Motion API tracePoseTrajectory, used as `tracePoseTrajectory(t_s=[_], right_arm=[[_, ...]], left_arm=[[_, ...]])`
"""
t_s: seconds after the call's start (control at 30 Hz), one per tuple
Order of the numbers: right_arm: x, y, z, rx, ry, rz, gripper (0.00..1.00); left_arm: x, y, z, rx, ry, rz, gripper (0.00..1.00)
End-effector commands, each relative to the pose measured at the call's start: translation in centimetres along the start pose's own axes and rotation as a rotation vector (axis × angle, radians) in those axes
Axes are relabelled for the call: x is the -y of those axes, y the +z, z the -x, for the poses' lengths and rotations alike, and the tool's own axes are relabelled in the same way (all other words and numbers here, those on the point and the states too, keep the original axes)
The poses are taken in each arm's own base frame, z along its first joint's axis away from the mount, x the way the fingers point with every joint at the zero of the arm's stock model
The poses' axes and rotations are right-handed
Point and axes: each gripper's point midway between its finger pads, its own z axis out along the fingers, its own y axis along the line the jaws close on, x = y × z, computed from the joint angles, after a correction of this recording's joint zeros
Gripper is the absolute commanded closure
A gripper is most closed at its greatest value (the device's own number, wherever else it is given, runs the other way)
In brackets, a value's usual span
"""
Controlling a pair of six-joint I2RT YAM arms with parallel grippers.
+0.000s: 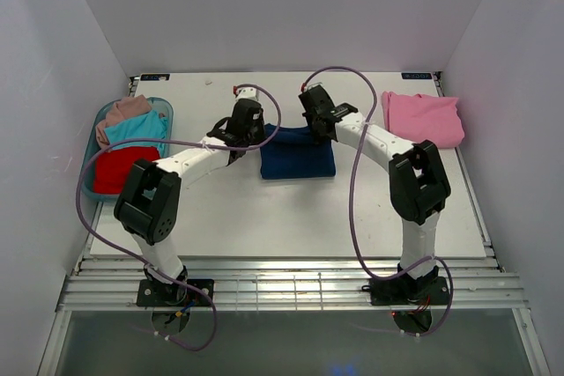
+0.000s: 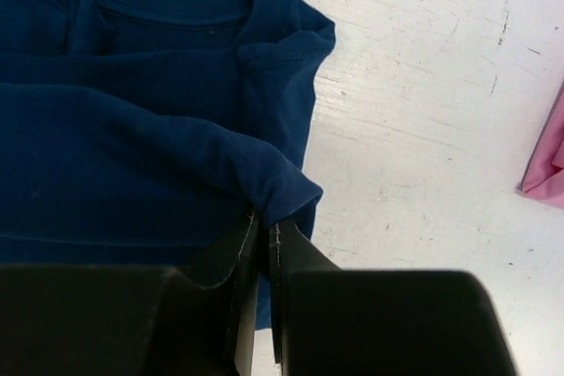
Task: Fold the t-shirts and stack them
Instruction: Fold the tshirt
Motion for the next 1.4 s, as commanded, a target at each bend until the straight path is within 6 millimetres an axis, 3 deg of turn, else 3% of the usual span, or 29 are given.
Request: tracePoseTrajectory(t_s=[0.0, 0.3, 0.37, 0.4, 0.43, 0.47, 0.5, 0.53, 0.57, 0.63, 0.67, 0.7, 0.73, 0.8, 0.87, 0.9, 0.93, 1.0, 1.1, 1.17, 1.2, 1.27, 1.3, 1.37], right_arm=[[0.2, 0.9, 2.6, 0.055, -0.012, 0.003, 0.92], [1.5, 4.4, 3.7, 0.068, 0.018, -0.044, 0.92], [3.1, 4.9, 4.7, 0.093, 0.043, -0.105, 0.76], [4.0, 5.0, 6.4, 0.135, 0.062, -0.136, 0.68], [5.1, 4.8, 7.4, 0.163, 0.073, -0.181, 0.56], [5.6, 4.5, 8.5, 0.187, 0.082, -0.195, 0.51], [6.6, 3.5, 10.4, 0.231, 0.1, -0.212, 0.3], [7.1, 2.8, 11.3, 0.261, 0.106, -0.221, 0.25], [8.0, 1.0, 13.4, 0.341, 0.122, -0.224, 0.13], [7.8, 0.2, 13.2, 0.374, 0.116, -0.192, 0.12], [7.5, -1.7, 14.0, 0.419, 0.124, -0.142, 0.12], [7.0, -2.1, 13.8, 0.429, 0.119, -0.112, 0.11], [6.2, -1.5, 12.4, 0.411, 0.103, -0.072, 0.11], [5.9, -2.3, 11.5, 0.405, 0.108, -0.037, 0.12], [4.4, -1.6, 9.4, 0.345, 0.11, 0.038, 0.23], [3.9, -1.4, 8.7, 0.323, 0.117, 0.06, 0.36], [3.4, -1.2, 8.1, 0.307, 0.124, 0.085, 0.51], [2.0, -0.6, 6.6, 0.268, 0.143, 0.153, 0.92], [0.0, -0.1, 5.4, 0.228, 0.153, 0.253, 0.92], [-0.9, -0.1, 4.7, 0.203, 0.158, 0.297, 0.82], [-1.1, 0.1, 3.9, 0.185, 0.156, 0.306, 0.62], [-1.3, -0.2, 3.3, 0.181, 0.157, 0.324, 0.45], [-1.4, 0.2, 2.2, 0.166, 0.155, 0.324, 0.3], [-1.2, -0.1, 1.8, 0.169, 0.159, 0.339, 0.22]], left_arm=[[0.2, 0.2, 3.4, 0.077, -0.024, -0.015, 1.0], [-0.3, 4.5, 2.9, 0.039, -0.022, -0.013, 1.0], [-0.3, 5.8, 4.2, 0.07, -0.016, 0.013, 0.98], [-0.5, 6.0, 5.0, 0.085, -0.007, 0.033, 0.75], [-1.5, 6.1, 5.7, 0.102, -0.003, 0.101, 0.63], [-1.7, 5.7, 7.2, 0.136, -0.01, 0.135, 0.52], [-1.8, 4.9, 9.4, 0.189, -0.025, 0.161, 0.46], [-2.0, 4.1, 10.8, 0.231, -0.036, 0.184, 0.44], [-2.7, 2.3, 12.9, 0.299, -0.058, 0.228, 0.42], [-3.0, 0.6, 14.5, 0.346, -0.081, 0.25, 0.42], [-2.8, -0.2, 14.9, 0.358, -0.091, 0.241, 0.42], [-2.5, -1.5, 15.1, 0.372, -0.116, 0.214, 0.42], [-1.6, -2.1, 14.7, 0.367, -0.126, 0.183, 0.42], [0.8, -2.6, 13.2, 0.328, -0.127, 0.066, 0.43], [4.3, -2.8, 10.2, 0.257, -0.123, -0.082, 0.46], [6.0, -2.8, 9.6, 0.247, -0.125, -0.161, 0.48], [7.2, -2.0, 7.2, 0.186, -0.113, -0.211, 0.51], [9.4, -1.5, 4.9, 0.114, -0.123, -0.303, 0.64], [11.0, 0.1, 1.9, 0.031, -0.127, -0.363, 0.73], [11.6, 1.3, 0.5, -0.016, -0.12, -0.385, 0.74], [11.7, 1.7, 0.1, -0.032, -0.117, -0.386, 0.74], [11.7, 2.8, -1.1, -0.064, -0.105, -0.385, 0.74], [11.6, 3.1, -1.6, -0.076, -0.097, -0.383, 0.74], [11.7, 3.7, -2.4, -0.099, -0.085, -0.386, 0.74]])
